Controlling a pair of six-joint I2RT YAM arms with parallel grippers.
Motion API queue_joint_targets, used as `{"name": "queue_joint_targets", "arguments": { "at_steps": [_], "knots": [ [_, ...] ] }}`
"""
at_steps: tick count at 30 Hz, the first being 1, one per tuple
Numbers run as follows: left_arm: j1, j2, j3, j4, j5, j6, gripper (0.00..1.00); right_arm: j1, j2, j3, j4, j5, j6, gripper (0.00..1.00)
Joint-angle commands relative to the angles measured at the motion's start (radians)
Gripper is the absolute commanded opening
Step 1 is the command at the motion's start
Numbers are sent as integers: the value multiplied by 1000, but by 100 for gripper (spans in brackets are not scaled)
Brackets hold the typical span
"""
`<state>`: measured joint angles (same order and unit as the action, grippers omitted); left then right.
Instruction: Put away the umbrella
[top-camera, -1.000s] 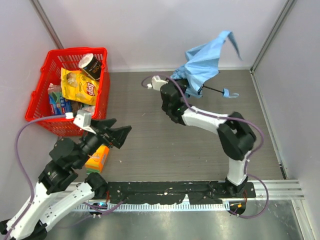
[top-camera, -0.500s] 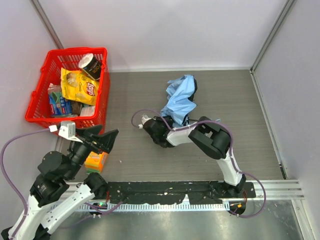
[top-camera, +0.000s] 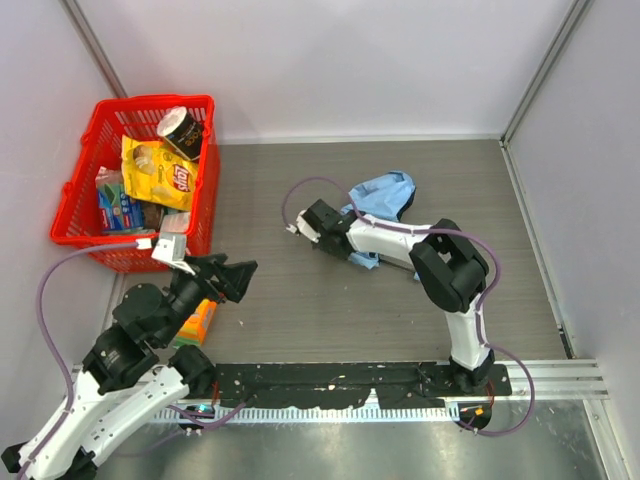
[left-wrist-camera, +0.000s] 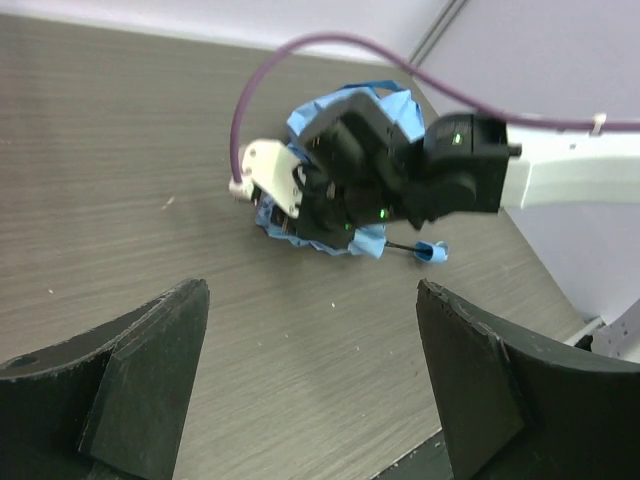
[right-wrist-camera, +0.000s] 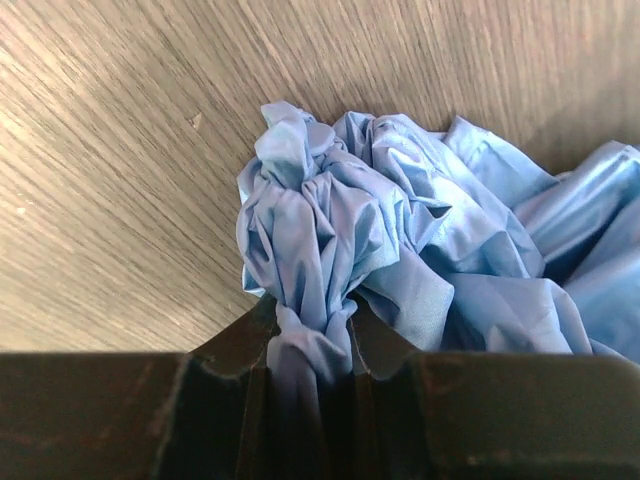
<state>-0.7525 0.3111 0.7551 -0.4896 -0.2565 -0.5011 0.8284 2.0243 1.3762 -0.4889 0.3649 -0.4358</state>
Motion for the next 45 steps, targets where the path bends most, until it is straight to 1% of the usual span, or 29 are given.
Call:
{"name": "queue_joint_targets", "arguments": {
  "at_steps": [1,2,3,9,11,13,15,17,19,22,24,26,28,29,33,35,36,38,40,42,43,45],
  "knots": [
    [2,32,-17,68,52,-68,87,-58,92,18,-240,-573,187,1],
    [2,37,-20,69,59,-80,86,-78,96,30,-243,-608,196,1],
    [2,43,-23,71,66,-95,86,-87,102,34,-244,-676,201,1],
    [1,106,-54,95,135,-195,85,-164,106,23,-182,-886,250,1],
    [2,163,-77,124,155,-278,86,-193,122,14,-143,-963,290,1],
    [1,241,-92,161,190,-411,88,-222,146,11,-119,-1052,327,1],
    [2,333,-111,244,296,-526,88,-238,166,8,-111,-1104,336,1],
    [1,429,-134,321,345,-602,86,-250,172,-18,-83,-1155,351,1],
    [2,508,-149,365,332,-687,85,-270,169,-63,-27,-1198,373,1],
    [4,607,-183,443,267,-818,91,-285,172,-104,44,-1218,405,1],
    [5,652,-210,531,208,-914,93,-287,171,-111,68,-1210,416,1],
    [7,700,-208,505,156,-1034,93,-288,165,-115,84,-1199,419,1],
    [18,759,-159,368,108,-1108,93,-288,152,-123,104,-1184,420,1],
    [33,796,-119,329,109,-1137,93,-288,149,-134,110,-1178,424,1],
    [106,928,-43,310,145,-1156,96,-291,131,-147,133,-1147,425,1],
    [155,976,-69,365,161,-1197,96,-290,120,-155,138,-1137,428,1],
    [166,1002,-79,405,151,-1211,96,-288,114,-161,141,-1132,430,1],
    [170,1061,-65,427,119,-1222,98,-290,108,-163,144,-1118,431,1],
    [173,1135,-31,459,105,-1196,100,-290,106,-160,139,-1109,427,1],
    [180,1210,4,520,117,-1139,100,-288,106,-155,127,-1106,422,1],
    [180,1244,27,523,126,-1116,100,-290,102,-154,124,-1106,419,1],
    [182,1275,52,577,146,-1027,100,-290,99,-154,115,-1100,417,1]
  ]
}}
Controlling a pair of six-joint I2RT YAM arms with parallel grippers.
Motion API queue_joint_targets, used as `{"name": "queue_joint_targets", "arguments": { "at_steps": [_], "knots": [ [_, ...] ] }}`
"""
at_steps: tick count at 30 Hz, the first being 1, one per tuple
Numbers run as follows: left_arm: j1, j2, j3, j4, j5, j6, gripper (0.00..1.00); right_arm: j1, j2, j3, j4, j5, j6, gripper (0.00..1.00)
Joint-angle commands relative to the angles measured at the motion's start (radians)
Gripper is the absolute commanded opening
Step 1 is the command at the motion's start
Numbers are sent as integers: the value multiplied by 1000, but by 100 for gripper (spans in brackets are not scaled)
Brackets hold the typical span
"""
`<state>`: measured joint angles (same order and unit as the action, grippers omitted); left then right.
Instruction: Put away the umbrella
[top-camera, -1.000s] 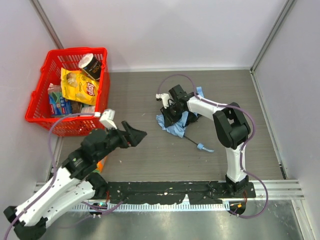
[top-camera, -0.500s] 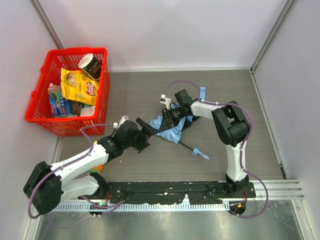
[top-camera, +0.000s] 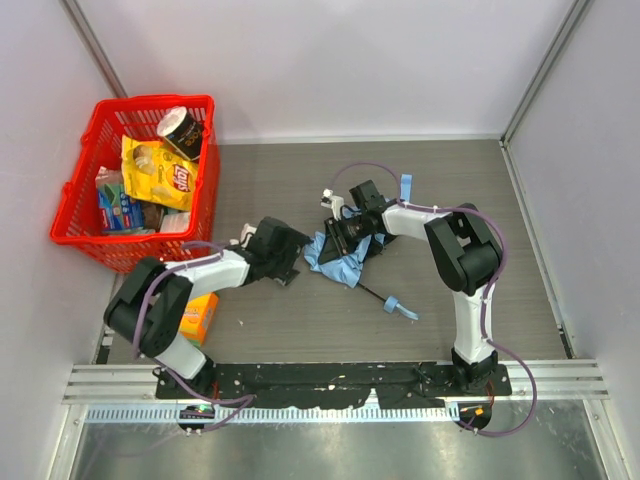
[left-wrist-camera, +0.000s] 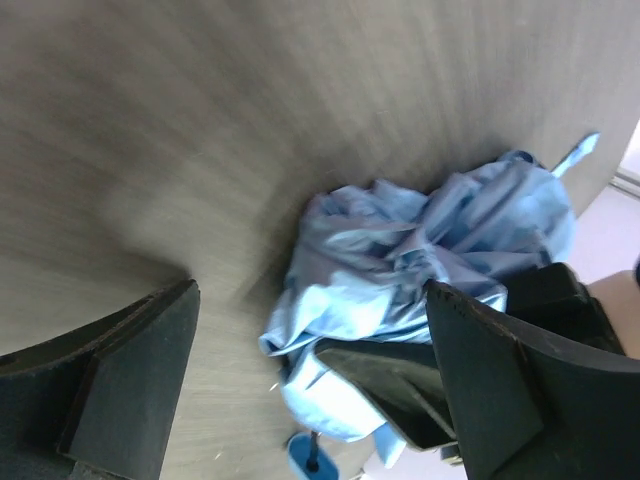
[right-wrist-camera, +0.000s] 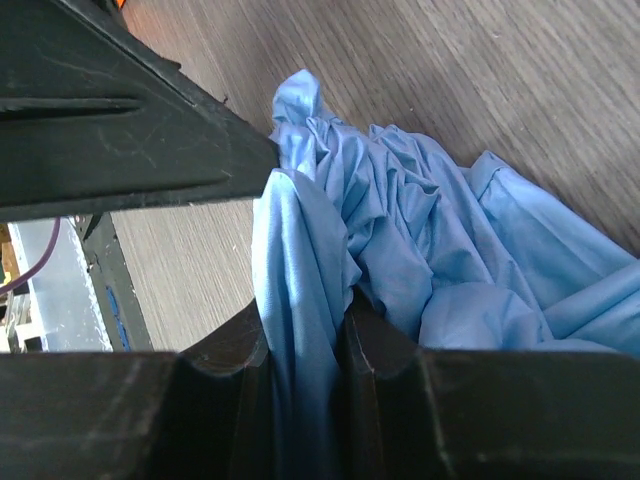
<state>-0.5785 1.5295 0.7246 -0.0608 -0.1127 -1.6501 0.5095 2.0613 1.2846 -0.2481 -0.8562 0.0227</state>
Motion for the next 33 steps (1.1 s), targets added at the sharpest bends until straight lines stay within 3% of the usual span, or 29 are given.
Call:
{"name": "queue_joint_targets", "arguments": {
  "at_steps": [1,5,9,17,20,25,29,33],
  "knots": [
    [6,54,84,147,-5,147,100,29,59,-59,-131,123,-47,1],
    [3,-5,-54,370,-76,125,100,29,56,-50,-145,135,-56,1],
    [6,15,-18,331,-41,121,100,29,56,-45,-148,137,-59,1],
    [3,93,-16,521,27,125,100,29,54,-41,-154,144,-61,1],
    [2,141,21,510,77,130,100,29,57,-33,-158,148,-64,1],
    [-30,155,29,394,39,118,90,29,49,-28,-169,155,-67,1],
    [-57,159,44,343,-16,125,88,29,46,-27,-171,155,-70,1],
    [-64,201,32,377,-8,98,72,27,49,-25,-169,154,-70,1]
  ]
}}
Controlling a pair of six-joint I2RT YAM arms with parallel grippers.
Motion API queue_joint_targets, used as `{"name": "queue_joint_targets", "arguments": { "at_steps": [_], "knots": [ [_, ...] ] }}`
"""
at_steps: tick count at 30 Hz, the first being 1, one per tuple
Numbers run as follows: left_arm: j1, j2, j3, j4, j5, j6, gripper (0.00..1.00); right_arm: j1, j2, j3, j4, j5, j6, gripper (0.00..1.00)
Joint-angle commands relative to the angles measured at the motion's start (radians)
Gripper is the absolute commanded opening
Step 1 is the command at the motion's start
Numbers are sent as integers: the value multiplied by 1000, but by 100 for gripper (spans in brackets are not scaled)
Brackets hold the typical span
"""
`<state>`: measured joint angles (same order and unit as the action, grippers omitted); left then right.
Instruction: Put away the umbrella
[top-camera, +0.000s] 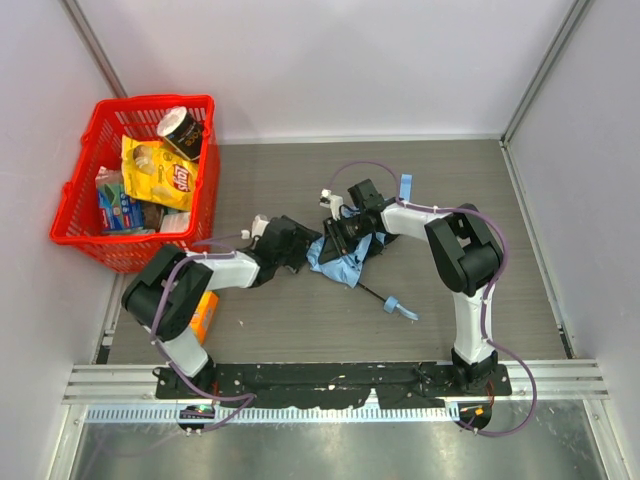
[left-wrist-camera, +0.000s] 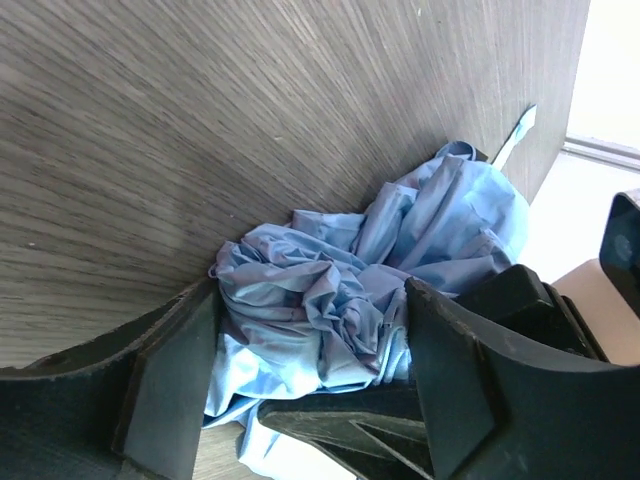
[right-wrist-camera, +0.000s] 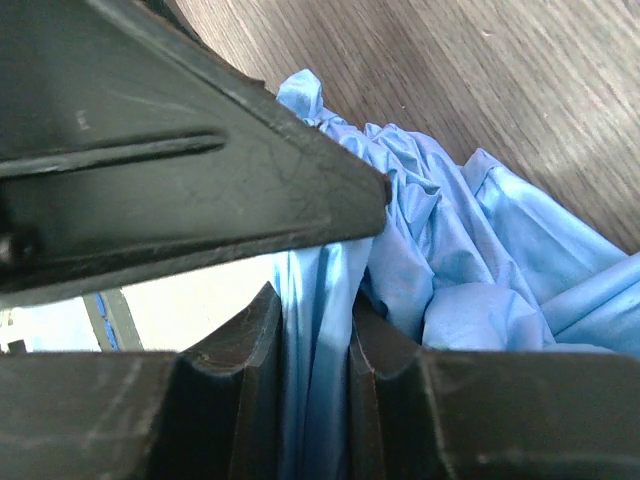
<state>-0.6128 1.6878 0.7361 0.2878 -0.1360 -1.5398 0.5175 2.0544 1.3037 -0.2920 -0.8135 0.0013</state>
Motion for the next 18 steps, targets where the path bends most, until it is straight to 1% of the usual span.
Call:
{"name": "queue_joint_targets", "arguments": {
  "at_steps": [1,3,4,5,6,8,10,12,14,15,18],
  "knots": [
    [-39,46,11,36,3,-19,67,19,56,-41,-127,109,-47,1],
    [-53,32,-7,27,-43,-29,56,22,53,-40,-125,109,-47,1],
    [-59,30,-12,18,-68,-36,54,21,52,-38,-125,109,-46,1],
    [-61,27,-17,14,-82,-39,55,21,52,-38,-125,108,-46,1],
    [-61,33,-15,20,-83,-37,59,21,52,-37,-125,106,-46,1],
    [-62,45,0,13,-73,-33,71,21,52,-35,-127,105,-46,1],
    [-70,47,8,-5,-66,-42,80,21,50,-35,-127,105,-46,1],
    [-88,38,9,-19,-68,-59,82,21,49,-35,-125,102,-46,1],
    [-113,23,25,-99,-95,-86,84,24,39,-41,-116,94,-46,1],
    [-117,21,34,-146,-91,-109,85,23,27,-44,-101,94,-43,1],
    [-119,23,16,-222,-33,-193,88,23,-2,-64,-70,112,-31,1]
  ]
}}
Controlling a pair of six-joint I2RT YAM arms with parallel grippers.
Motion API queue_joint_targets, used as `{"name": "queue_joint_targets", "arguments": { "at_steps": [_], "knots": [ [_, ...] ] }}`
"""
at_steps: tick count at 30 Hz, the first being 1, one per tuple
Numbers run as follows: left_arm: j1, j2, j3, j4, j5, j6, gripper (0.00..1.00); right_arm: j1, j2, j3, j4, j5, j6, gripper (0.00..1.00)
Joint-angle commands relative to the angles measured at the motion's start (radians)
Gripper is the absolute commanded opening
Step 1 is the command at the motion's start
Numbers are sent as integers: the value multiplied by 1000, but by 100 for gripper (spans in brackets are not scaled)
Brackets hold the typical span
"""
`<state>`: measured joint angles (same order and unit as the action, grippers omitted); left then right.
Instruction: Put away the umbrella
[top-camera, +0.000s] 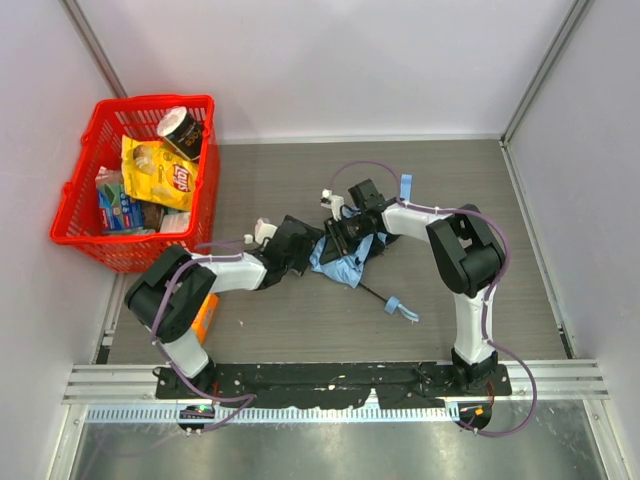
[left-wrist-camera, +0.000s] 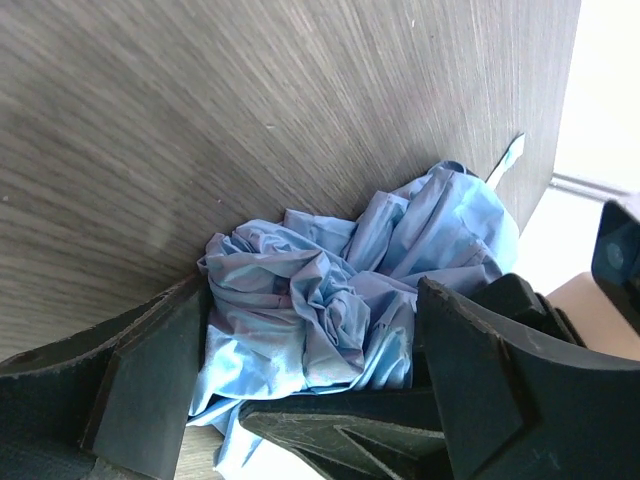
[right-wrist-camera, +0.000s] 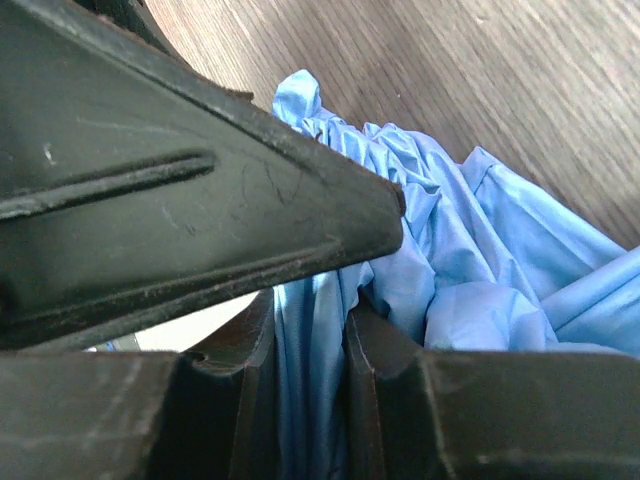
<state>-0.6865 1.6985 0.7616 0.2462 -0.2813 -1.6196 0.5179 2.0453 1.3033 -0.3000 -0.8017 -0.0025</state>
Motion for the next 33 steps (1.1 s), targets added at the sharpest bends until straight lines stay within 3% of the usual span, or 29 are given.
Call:
{"name": "queue_joint_targets", "arguments": {
  "at_steps": [1,8,13,15,17,19,27,33],
  "knots": [
    [-47,10,-31,-157,122,-123,88,24,-8,-70,-42,101,-25,1],
    [-50,38,-35,-87,163,-168,80,65,-57,-96,9,78,-48,1],
    [-51,56,-35,-44,123,-172,59,90,-74,-82,-11,111,-97,1],
    [-56,58,-33,-47,122,-158,64,93,-63,-61,-42,122,-117,1],
    [-70,44,-48,-41,102,-139,77,91,-37,-30,-79,128,-134,1],
    [-80,21,-70,-27,88,-100,83,91,-25,-1,-100,131,-137,1],
    [-107,-56,-249,126,77,-111,97,77,-121,-35,-13,150,-76,1],
    [-91,-50,-213,105,123,-108,100,67,-172,-71,16,139,-59,1]
  ]
}}
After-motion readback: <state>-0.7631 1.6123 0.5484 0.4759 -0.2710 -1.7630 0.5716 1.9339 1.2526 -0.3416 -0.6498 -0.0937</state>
